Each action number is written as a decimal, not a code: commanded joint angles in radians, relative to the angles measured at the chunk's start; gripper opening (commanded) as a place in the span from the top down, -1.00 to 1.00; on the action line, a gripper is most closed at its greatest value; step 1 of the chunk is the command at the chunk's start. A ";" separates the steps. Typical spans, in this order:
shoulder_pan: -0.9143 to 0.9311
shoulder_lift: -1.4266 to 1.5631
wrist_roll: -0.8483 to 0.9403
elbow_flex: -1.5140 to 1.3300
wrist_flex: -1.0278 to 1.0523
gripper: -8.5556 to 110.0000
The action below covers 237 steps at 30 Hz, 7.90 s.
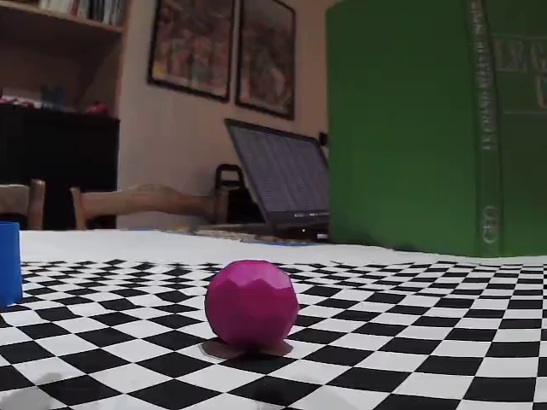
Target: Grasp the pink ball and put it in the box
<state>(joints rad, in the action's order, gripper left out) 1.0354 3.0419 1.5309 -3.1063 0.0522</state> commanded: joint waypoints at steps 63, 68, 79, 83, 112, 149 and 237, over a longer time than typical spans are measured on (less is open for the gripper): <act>-0.009 -0.594 0.012 0.118 -0.084 0.37; -0.012 -0.635 0.012 0.146 -0.086 0.37; -0.011 -0.709 0.012 0.195 -0.089 0.37; -0.008 -0.730 0.012 0.209 -0.089 0.37; 0.029 -0.951 0.018 0.322 -0.156 0.37; 0.032 -1.173 0.023 0.500 -0.153 0.37; -0.011 -1.387 0.028 0.615 -0.166 0.37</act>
<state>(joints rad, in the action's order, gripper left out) 1.0324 1.6521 1.5493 -2.5280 -0.0997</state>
